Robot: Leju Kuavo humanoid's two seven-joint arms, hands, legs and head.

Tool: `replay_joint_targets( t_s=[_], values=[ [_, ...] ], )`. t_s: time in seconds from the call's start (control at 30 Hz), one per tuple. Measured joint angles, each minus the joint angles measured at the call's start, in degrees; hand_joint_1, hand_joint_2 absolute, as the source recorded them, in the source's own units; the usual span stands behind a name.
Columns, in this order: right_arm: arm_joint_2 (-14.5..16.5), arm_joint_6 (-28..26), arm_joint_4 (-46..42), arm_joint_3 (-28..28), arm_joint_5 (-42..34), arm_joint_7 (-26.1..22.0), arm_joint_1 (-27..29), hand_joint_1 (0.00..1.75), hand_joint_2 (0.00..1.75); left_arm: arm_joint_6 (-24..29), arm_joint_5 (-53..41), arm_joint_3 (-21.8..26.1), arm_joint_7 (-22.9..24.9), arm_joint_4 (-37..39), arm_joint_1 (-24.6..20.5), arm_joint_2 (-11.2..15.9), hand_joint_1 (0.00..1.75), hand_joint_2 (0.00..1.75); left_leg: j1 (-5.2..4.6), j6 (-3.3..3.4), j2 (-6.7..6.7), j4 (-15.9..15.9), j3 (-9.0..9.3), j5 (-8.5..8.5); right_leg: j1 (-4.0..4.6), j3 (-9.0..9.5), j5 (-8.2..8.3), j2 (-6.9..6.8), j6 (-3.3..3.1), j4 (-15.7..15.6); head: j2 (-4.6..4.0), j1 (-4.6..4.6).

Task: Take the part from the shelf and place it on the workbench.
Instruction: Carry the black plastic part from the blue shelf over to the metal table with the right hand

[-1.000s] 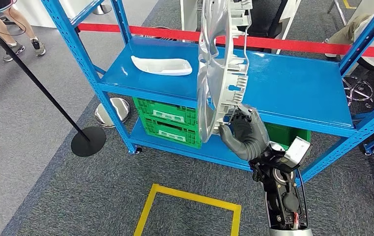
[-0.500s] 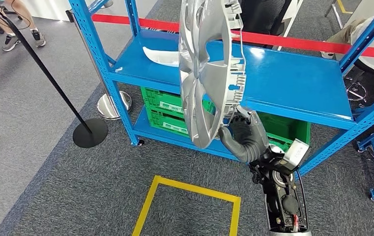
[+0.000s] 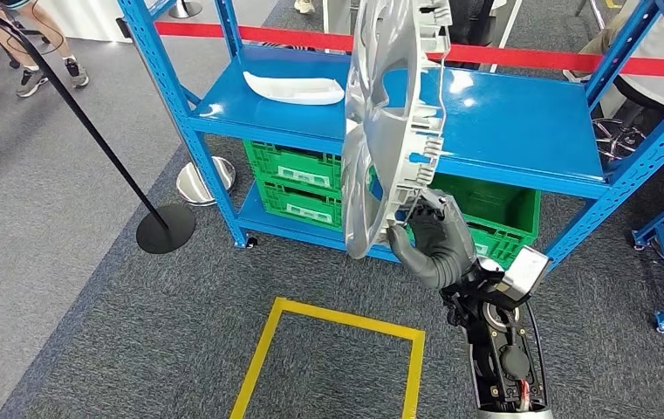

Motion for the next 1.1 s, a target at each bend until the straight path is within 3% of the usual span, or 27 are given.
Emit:
replay_joint_targets(
  t_s=[0.07,0.13,0.2,0.27,0.3,0.37,0.4,0.43,0.47,0.5,0.57,0.63,0.73,0.77,0.83,0.9,0.93,0.97,1.0,1.03,1.1],
  values=[
    [-0.01,0.00,-0.02,-0.04,-0.05,0.00,0.01,1.75,1.75,0.00,-0.18,-0.07,0.11,0.00,-0.01,-0.09,0.00,1.75,-0.01,0.36,-0.05,-8.92,6.16,1.83,0.06,-0.70,0.74,0.06,0.42,0.01,0.00,0.02],
    [-0.01,0.00,-0.04,-0.08,-0.10,0.02,0.03,1.75,1.75,0.00,-0.39,-0.14,0.17,0.00,-0.01,-0.26,0.00,1.75,-0.25,0.93,-0.23,-14.60,9.57,1.87,0.13,-1.12,1.51,0.03,1.11,-0.12,0.00,0.05],
    [-0.02,0.00,-0.04,-0.09,-0.13,0.03,0.06,1.75,1.75,0.01,-0.58,-0.16,0.17,0.01,0.02,-0.34,0.00,1.75,-0.49,1.70,-0.31,-15.36,9.43,2.15,0.10,-1.38,2.36,-0.03,1.89,-0.48,0.00,0.07],
    [-0.13,0.00,-0.04,-0.08,-0.18,0.02,0.09,1.75,1.75,0.02,-0.70,-0.18,0.17,0.03,0.00,-0.41,0.00,1.75,-0.33,2.77,0.01,-15.78,8.81,3.20,0.08,-2.12,1.29,-0.01,2.42,0.44,0.00,0.21],
    [-0.21,0.00,-0.04,-0.07,-0.20,0.02,0.12,1.75,1.75,0.01,-0.75,-0.21,0.17,0.04,-0.03,-0.46,0.00,1.75,-0.22,3.25,0.19,-15.99,8.38,3.80,0.09,-2.95,-0.56,0.01,2.60,2.48,0.00,0.34],
    [-0.37,0.00,-0.04,-0.05,-0.22,0.02,0.28,1.75,1.75,0.00,-0.82,-0.26,0.20,0.05,-0.06,-0.50,0.00,1.75,-0.24,3.78,0.42,-15.99,7.30,4.72,0.08,-5.34,-5.68,0.03,2.84,9.83,0.00,0.58],
    [-0.45,0.00,-0.04,-0.05,-0.20,0.02,0.45,1.75,1.75,0.00,-0.84,-0.27,0.21,0.05,-0.05,-0.50,0.00,1.75,-0.33,3.83,0.48,-15.91,6.72,5.12,0.09,-6.29,-7.46,0.03,2.96,13.60,0.00,0.58],
    [-0.54,0.00,-0.04,-0.05,-0.15,0.02,0.65,1.75,1.75,-0.01,-0.86,-0.27,0.23,0.06,-0.04,-0.50,0.00,1.75,-0.41,3.85,0.52,-15.77,6.14,5.49,0.09,-6.48,-8.15,0.02,3.00,15.86,0.00,0.58],
    [-0.62,0.00,-0.04,-0.05,-0.07,0.02,0.82,1.75,1.75,-0.02,-0.90,-0.28,0.24,0.07,-0.03,-0.50,0.00,1.75,-0.46,3.84,0.53,-15.57,5.58,5.81,0.09,-5.62,-7.75,0.02,2.95,15.94,0.00,0.59],
    [-0.69,0.00,-0.04,-0.05,0.03,0.02,0.95,1.75,1.75,-0.04,-0.93,-0.30,0.25,0.07,-0.03,-0.50,0.00,1.75,-0.48,3.78,0.52,-15.29,5.05,6.05,0.09,-3.59,-6.50,0.02,2.83,13.58,0.00,0.59],
    [-0.75,0.00,-0.10,-0.05,0.17,0.02,1.03,1.75,1.75,-0.07,-1.01,-0.32,0.26,0.06,-0.03,-0.52,0.00,1.75,-0.55,3.51,0.50,-14.53,4.05,6.35,0.16,1.93,-4.36,0.03,2.46,5.25,0.00,0.59],
    [-0.79,0.00,-0.35,-0.04,0.24,0.01,1.18,1.75,1.75,-0.07,-1.02,-0.33,0.26,0.06,0.00,-0.54,0.00,1.75,-0.61,2.95,0.49,-14.00,3.26,6.81,0.38,4.75,-3.96,0.10,1.98,0.25,0.00,0.55],
    [-0.82,0.00,-0.93,-0.05,0.33,-0.04,1.66,1.75,1.75,-0.06,-1.02,-0.33,0.25,0.07,0.08,-0.49,0.00,1.75,-0.55,1.94,0.35,-13.84,2.67,7.51,0.48,4.17,-3.41,0.05,1.02,-0.25,0.00,0.58],
    [-0.80,0.00,-1.11,-0.05,0.36,-0.04,1.77,1.75,1.75,-0.05,-1.02,-0.33,0.23,0.07,0.07,-0.46,0.00,1.75,-0.51,1.59,0.23,-13.24,2.29,6.78,0.34,3.83,-2.99,-0.04,0.55,-0.32,0.00,0.49],
    [-0.78,0.00,-1.39,-0.05,0.37,-0.04,1.90,1.75,1.75,-0.04,-0.98,-0.33,0.11,0.06,0.03,-0.33,0.00,1.75,-0.27,0.88,0.06,-8.73,0.58,2.77,0.06,2.93,-2.03,-0.22,-0.10,-0.45,0.00,0.32],
    [-0.77,0.00,-1.56,-0.04,0.45,-0.03,2.07,1.75,1.75,-0.05,-0.94,-0.32,-0.10,0.05,-0.07,-0.17,0.00,1.75,0.00,0.34,0.04,-0.95,-1.70,-1.91,0.06,1.72,-1.08,-0.24,-0.26,-0.41,0.00,0.15],
    [-0.77,0.00,-1.60,-0.03,0.50,-0.03,2.17,1.75,1.75,-0.05,-0.93,-0.32,-0.18,0.04,-0.11,-0.08,0.00,1.75,0.09,0.20,0.04,1.82,-2.16,-2.95,0.07,1.13,-0.62,-0.26,-0.23,-0.38,0.00,0.15],
    [-0.77,0.00,-1.61,-0.02,0.55,-0.02,2.25,1.75,1.75,-0.05,-0.93,-0.31,-0.19,0.04,-0.12,-0.01,0.00,1.75,0.15,0.16,0.04,2.57,-1.62,-2.78,0.07,0.58,-0.18,-0.26,-0.17,-0.36,0.00,0.14],
    [-0.77,0.00,-1.62,-0.01,0.59,-0.02,2.30,1.75,1.75,-0.05,-0.93,-0.32,-0.15,0.04,-0.09,0.05,0.00,1.75,0.21,0.18,0.04,0.86,0.13,-1.58,0.07,0.08,0.25,-0.24,-0.08,-0.35,0.00,0.14],
    [-0.77,0.00,-1.65,-0.01,0.61,-0.02,2.34,1.75,1.75,-0.05,-0.93,-0.32,-0.10,0.04,-0.06,0.06,0.00,1.75,0.25,0.28,0.04,-2.79,2.81,0.03,0.07,-0.33,0.65,-0.20,0.05,-0.34,0.00,0.13],
    [-0.77,0.00,-1.79,-0.01,0.64,-0.02,2.30,1.75,1.75,-0.07,-0.93,-0.33,-0.03,0.04,-0.06,0.01,0.00,1.75,0.14,0.61,-0.02,-11.47,8.42,1.59,0.15,-0.99,1.44,-0.14,0.54,-0.35,0.00,0.18]
  ],
)
